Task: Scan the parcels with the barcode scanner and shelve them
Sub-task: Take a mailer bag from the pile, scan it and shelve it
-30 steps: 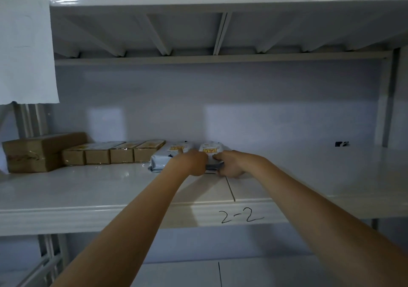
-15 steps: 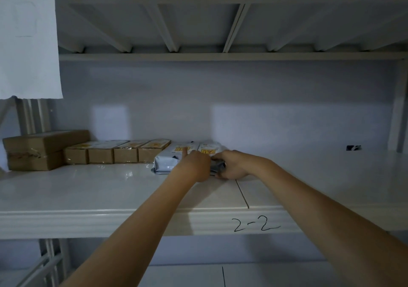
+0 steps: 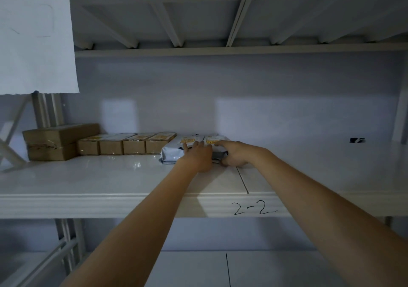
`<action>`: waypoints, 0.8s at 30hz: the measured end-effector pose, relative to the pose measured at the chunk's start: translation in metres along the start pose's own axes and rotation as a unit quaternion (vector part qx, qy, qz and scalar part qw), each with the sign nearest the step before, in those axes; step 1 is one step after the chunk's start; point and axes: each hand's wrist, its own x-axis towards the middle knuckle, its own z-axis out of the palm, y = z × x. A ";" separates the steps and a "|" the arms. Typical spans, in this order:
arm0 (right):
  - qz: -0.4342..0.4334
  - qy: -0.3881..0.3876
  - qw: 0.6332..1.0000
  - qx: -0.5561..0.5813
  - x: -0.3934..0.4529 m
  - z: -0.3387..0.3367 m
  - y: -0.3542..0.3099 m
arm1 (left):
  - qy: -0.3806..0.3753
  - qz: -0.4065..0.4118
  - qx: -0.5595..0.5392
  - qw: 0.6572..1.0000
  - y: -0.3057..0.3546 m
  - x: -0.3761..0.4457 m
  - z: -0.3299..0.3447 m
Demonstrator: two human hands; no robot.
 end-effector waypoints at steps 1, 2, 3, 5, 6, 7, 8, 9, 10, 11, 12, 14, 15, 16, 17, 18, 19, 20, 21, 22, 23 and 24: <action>-0.007 0.011 1.000 0.000 -0.005 -0.001 0.001 | 0.007 -0.006 -0.008 1.000 0.002 -0.002 0.001; -0.008 0.017 1.000 0.004 -0.011 -0.001 0.001 | 0.014 -0.008 -0.021 1.000 0.007 -0.006 0.000; -0.005 0.021 1.000 0.005 -0.017 -0.001 0.004 | 0.023 -0.007 -0.037 0.999 0.013 -0.011 -0.003; 0.015 0.025 1.000 0.007 -0.030 0.000 0.013 | 0.041 0.000 -0.079 0.996 0.031 -0.023 -0.009; 0.030 0.031 0.999 0.016 -0.038 -0.001 0.020 | 0.052 0.006 -0.100 0.994 0.042 -0.029 -0.012; 0.038 0.046 0.998 0.030 -0.048 -0.002 0.027 | 0.064 0.013 -0.116 0.991 0.055 -0.036 -0.014; 0.045 0.066 0.996 0.049 -0.059 -0.004 0.036 | 0.072 0.022 -0.131 0.989 0.069 -0.043 -0.016; 0.051 0.093 0.992 0.070 -0.073 -0.006 0.045 | 0.082 0.033 -0.142 0.986 0.085 -0.050 -0.017; 0.055 0.123 0.986 0.094 -0.088 -0.008 0.054 | 0.093 0.045 -0.155 0.983 0.101 -0.059 -0.016; 0.056 0.160 0.979 0.112 -0.106 -0.010 0.065 | 0.107 0.059 -0.170 0.978 0.118 -0.068 -0.016; 0.059 0.199 0.970 0.123 -0.125 -0.010 0.078 | 0.122 0.074 -0.191 0.971 0.135 -0.078 -0.014; 0.073 0.271 0.951 0.131 -0.169 -0.005 0.105 | 0.151 0.103 -0.262 0.948 0.172 -0.099 -0.008; 0.085 0.297 0.942 0.134 -0.193 0.000 0.117 | 0.161 0.110 -0.299 0.934 0.192 -0.111 -0.003; 0.101 0.315 0.934 0.138 -0.217 0.006 0.130 | 0.170 0.113 -0.323 0.924 0.211 -0.122 0.002; 0.122 0.329 0.926 0.140 -0.241 0.014 0.142 | 0.184 0.120 -0.328 0.919 0.232 -0.133 0.009; 0.148 0.338 0.918 0.146 -0.265 0.021 0.155 | 0.202 0.134 -0.320 0.916 0.255 -0.142 0.017; 0.179 0.342 0.910 0.151 -0.288 0.028 0.168 | 0.215 0.151 -0.317 0.911 0.278 -0.152 0.024; 0.214 0.343 0.902 0.154 -0.310 0.034 0.179 | 0.213 0.169 -0.335 0.902 0.301 -0.162 0.031; 0.250 0.342 0.894 0.148 -0.332 0.039 0.191 | 0.195 0.194 -0.367 0.889 0.325 -0.172 0.035; 0.287 0.342 0.885 0.136 -0.355 0.044 0.202 | 0.164 0.216 -0.395 0.878 0.350 -0.183 0.042; 0.322 0.341 0.875 0.119 -0.378 0.049 0.211 | 0.125 0.234 -0.410 0.873 0.374 -0.195 0.047; 0.361 0.344 0.860 0.109 -0.402 0.056 0.220 | 0.082 0.249 -0.413 0.872 0.397 -0.208 0.055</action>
